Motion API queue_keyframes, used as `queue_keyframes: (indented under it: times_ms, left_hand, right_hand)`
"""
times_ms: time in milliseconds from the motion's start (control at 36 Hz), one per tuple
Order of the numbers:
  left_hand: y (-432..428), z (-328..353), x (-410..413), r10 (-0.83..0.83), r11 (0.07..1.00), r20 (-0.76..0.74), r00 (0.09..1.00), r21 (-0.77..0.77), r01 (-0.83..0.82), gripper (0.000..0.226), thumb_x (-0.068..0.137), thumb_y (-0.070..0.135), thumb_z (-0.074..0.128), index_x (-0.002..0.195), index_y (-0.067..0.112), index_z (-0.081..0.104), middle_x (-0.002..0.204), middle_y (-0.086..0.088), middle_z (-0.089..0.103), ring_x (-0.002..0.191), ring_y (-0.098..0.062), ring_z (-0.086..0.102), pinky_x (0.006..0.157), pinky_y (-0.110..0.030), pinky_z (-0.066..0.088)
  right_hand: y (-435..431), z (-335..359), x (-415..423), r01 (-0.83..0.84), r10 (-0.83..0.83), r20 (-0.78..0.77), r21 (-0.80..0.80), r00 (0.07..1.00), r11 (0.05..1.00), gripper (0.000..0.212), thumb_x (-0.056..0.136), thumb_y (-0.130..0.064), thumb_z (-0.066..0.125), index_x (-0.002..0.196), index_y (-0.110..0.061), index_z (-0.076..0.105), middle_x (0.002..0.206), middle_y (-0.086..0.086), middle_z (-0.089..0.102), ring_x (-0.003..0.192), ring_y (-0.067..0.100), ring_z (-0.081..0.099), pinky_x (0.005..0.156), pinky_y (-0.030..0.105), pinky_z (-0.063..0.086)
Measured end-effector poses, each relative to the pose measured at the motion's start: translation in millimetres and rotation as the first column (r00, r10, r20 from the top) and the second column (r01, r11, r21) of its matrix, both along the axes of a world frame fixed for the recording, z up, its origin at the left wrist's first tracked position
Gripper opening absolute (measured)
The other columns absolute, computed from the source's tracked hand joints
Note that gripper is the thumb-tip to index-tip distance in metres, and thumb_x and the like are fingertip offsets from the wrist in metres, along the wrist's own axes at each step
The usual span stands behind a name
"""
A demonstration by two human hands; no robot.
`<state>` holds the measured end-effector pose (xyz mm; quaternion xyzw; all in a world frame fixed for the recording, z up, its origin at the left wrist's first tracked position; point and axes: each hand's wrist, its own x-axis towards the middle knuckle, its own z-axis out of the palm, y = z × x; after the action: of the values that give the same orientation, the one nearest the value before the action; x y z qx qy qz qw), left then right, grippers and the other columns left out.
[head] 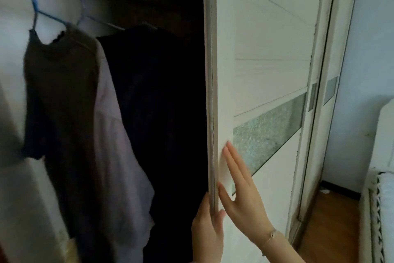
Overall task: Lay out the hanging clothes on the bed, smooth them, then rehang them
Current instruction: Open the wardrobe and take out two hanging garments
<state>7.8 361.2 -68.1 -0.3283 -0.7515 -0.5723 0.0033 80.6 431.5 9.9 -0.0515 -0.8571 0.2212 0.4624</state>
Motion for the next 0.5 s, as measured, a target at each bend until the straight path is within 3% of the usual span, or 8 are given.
queue_keyframes:
  times_ms: [56,111,194,250,306,389,500]
  left_hand:
    - [23,-3,-4,-0.026,1.000,-0.003,1.000,0.017,0.026,0.067,0.051,0.099,0.019,0.113,0.077,0.035,0.131,0.003,0.060,0.118,-0.012,0.060,0.099,-0.030,0.049]
    - [44,-3,-7,-0.039,0.999,-0.010,0.999,0.023,0.039,0.059,0.050,0.099,0.022,0.107,0.084,0.026,0.128,0.008,0.059,0.117,-0.010,0.060,0.100,-0.031,0.050]
    - [71,4,-8,-0.088,0.996,0.025,0.996,0.013,0.088,0.084,0.050,0.098,0.029,0.116,0.052,0.055,0.117,0.016,0.056,0.110,-0.009,0.061,0.095,-0.032,0.052]
    - [88,6,-10,-0.124,0.992,0.037,0.992,-0.009,0.125,0.098,0.053,0.093,0.042,0.128,0.031,0.056,0.114,0.015,0.055,0.107,-0.007,0.060,0.093,-0.029,0.053]
    - [105,9,-11,-0.156,0.987,0.069,0.985,-0.039,0.159,0.084,0.061,0.072,0.061,0.129,0.023,0.055,0.114,0.012,0.056,0.108,-0.006,0.060,0.092,-0.026,0.053]
    - [129,10,-14,-0.160,0.986,0.080,0.984,-0.030,0.163,0.053,0.078,0.037,0.068,0.128,0.021,0.056,0.118,0.007,0.057,0.110,-0.011,0.060,0.093,-0.029,0.054]
    - [157,10,-18,-0.163,0.986,0.080,0.983,-0.032,0.166,0.050,0.078,0.032,0.073,0.124,0.023,0.057,0.117,0.009,0.061,0.107,-0.010,0.062,0.091,-0.032,0.056]
  right_hand:
    - [22,0,1,0.004,-0.004,0.014,0.001,1.000,1.000,0.079,0.089,-0.010,0.054,0.148,-0.037,0.009,0.157,-0.023,0.006,0.145,0.002,0.009,0.113,0.010,0.012]
    - [43,1,2,0.009,-0.009,0.033,0.005,0.999,1.000,0.079,0.089,-0.010,0.055,0.148,-0.037,0.009,0.156,-0.024,0.006,0.144,0.000,0.009,0.112,0.007,0.012]
    - [74,1,3,0.023,-0.024,0.066,0.020,0.997,1.000,0.080,0.090,-0.011,0.057,0.150,-0.033,0.010,0.156,-0.024,0.003,0.144,-0.002,0.008,0.107,0.001,0.014]
    - [93,1,4,0.023,-0.023,0.087,-0.005,0.996,1.000,0.080,0.090,-0.009,0.058,0.149,-0.034,0.010,0.155,-0.028,0.001,0.144,-0.004,0.006,0.104,-0.002,0.014]
    - [111,2,3,0.027,-0.026,0.108,-0.011,0.994,1.000,0.082,0.090,-0.008,0.056,0.148,-0.036,0.005,0.154,-0.031,-0.004,0.143,-0.005,0.003,0.106,-0.002,0.009]
    - [132,2,2,0.053,-0.052,0.158,0.001,0.986,0.999,0.084,0.091,-0.011,0.054,0.145,-0.039,-0.003,0.151,-0.035,-0.012,0.142,-0.007,-0.005,0.108,0.000,0.002]
    - [159,4,1,0.087,-0.085,0.185,-0.001,0.979,0.996,0.084,0.092,-0.014,0.053,0.143,-0.042,-0.007,0.147,-0.039,-0.016,0.140,-0.012,-0.008,0.103,-0.004,0.000]
